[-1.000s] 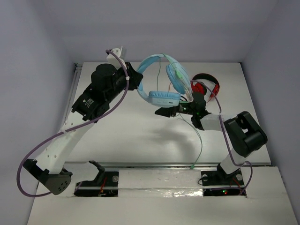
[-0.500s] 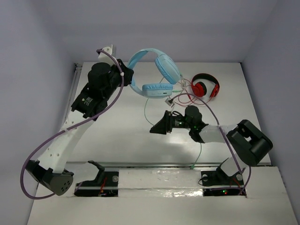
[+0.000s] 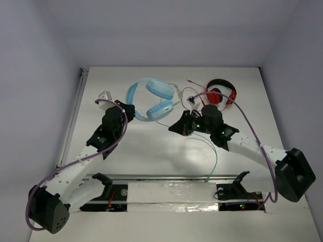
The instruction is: Wrap the headphones
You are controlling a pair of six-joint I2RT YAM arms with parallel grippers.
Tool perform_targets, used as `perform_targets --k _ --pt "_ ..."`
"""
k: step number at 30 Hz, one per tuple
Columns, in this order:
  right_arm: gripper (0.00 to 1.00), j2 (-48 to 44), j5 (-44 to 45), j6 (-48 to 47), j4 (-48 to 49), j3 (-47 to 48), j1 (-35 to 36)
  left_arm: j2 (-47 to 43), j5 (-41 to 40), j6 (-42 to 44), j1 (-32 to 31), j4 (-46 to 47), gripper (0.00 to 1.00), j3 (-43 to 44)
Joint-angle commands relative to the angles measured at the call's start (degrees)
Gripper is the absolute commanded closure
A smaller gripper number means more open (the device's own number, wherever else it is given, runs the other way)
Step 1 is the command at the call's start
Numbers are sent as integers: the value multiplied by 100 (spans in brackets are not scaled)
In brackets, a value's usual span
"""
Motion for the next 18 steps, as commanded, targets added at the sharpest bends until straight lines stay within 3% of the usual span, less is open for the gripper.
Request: perform_targets --k 1,10,15,18 --pt "100 -97 648 -501 -1474 462 126 -191 -1002 -1142 38 1922 100 -198" --pt "100 501 2167 -1107 -4066 2132 1690 802 -1022 -783 100 2372 100 -155" --pt "100 544 3018 -1633 -5657 3615 1885 925 -759 -379 100 2399 100 -445" --pt "100 886 3554 -2064 -6483 4312 1885 1013 -180 -36 100 2337 100 -569"
